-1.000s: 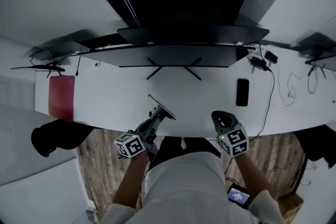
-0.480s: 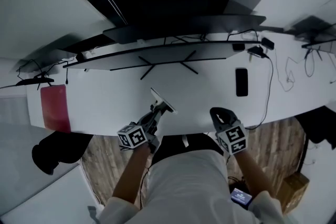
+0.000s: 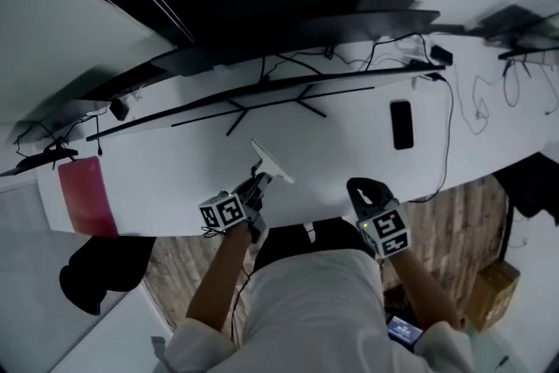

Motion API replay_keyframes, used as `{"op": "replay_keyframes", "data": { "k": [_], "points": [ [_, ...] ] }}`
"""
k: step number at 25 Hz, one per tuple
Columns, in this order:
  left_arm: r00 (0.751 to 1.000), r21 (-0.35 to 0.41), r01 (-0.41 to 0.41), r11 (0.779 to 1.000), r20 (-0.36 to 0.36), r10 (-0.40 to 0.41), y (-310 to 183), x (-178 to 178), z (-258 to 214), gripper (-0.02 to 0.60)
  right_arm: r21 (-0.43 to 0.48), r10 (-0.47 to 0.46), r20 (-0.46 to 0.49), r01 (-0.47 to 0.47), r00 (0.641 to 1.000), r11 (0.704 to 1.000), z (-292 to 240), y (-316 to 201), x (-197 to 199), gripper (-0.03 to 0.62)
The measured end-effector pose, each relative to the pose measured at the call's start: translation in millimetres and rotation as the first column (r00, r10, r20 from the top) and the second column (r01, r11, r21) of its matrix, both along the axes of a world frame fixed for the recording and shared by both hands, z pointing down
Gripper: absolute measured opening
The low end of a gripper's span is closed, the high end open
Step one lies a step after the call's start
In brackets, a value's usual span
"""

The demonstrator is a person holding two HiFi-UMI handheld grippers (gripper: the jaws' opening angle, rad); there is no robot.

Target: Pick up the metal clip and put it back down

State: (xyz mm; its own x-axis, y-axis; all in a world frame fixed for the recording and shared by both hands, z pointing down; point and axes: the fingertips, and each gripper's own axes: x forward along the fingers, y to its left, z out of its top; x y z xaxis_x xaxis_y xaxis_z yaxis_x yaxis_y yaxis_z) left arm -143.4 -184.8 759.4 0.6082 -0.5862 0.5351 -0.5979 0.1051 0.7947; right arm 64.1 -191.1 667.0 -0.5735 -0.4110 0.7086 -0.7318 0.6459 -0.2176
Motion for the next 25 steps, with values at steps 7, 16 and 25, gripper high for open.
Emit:
{"op": "replay_keyframes", "data": {
  "k": [7, 16, 25],
  "points": [
    [0.997, -0.092, -0.002, 0.996, -0.074, -0.005, -17, 4, 36, 0.032, -0.025, 0.025, -0.023, -0.025, 0.999, 0.999, 11, 2, -8, 0.035],
    [0.993, -0.187, 0.010, 0.982, -0.113, -0.031, -23, -6, 73, 0.032, -0.053, 0.040, -0.037, -0.042, 0.999, 0.998, 23, 5, -23, 0.035],
    [0.978, -0.261, 0.050, 0.964, -0.182, -0.100, -24, -14, 98, 0.032, -0.070, 0.060, -0.057, -0.064, 0.997, 0.995, 29, 11, -29, 0.035]
  ]
}}
